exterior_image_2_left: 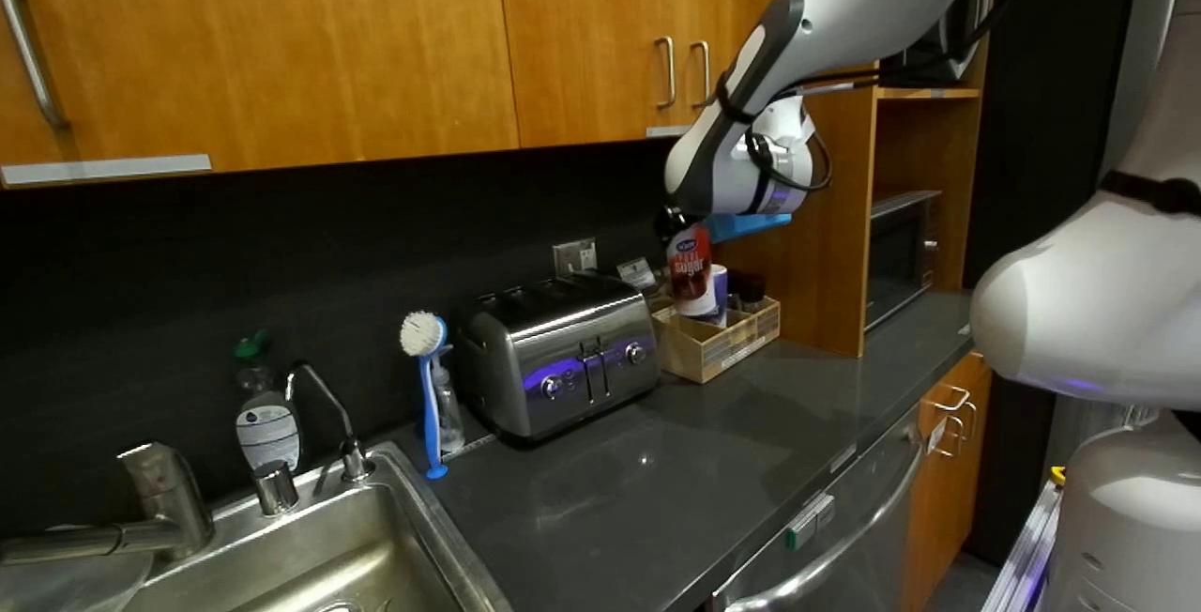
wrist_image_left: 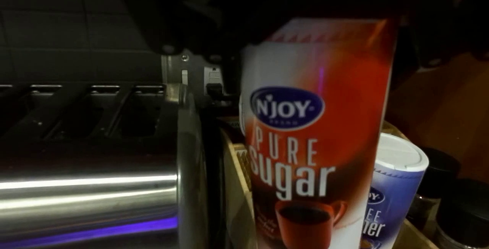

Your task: Put the white container in the box

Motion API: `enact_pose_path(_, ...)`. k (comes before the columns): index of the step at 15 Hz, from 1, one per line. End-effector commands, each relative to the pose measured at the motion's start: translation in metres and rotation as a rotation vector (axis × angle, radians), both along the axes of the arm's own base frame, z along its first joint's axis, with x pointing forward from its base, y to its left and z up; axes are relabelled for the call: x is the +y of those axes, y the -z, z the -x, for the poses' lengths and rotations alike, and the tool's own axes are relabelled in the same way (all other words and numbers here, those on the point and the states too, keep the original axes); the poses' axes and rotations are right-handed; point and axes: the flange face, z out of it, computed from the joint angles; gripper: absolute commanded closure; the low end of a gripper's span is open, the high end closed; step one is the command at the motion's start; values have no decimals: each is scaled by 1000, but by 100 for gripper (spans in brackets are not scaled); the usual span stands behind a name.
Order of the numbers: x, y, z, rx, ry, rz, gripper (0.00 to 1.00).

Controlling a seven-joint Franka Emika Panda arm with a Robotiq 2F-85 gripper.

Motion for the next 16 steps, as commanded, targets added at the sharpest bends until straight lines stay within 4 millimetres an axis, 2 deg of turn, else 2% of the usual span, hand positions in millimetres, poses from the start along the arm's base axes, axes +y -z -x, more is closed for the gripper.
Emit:
enact_pose_path(1,0,0,-8,1,-11,3,39)
enact_pose_path(9,-17,0,-11,36,2,15,39)
enact_pose_path(16,-12,0,-23,61,-22,3,39)
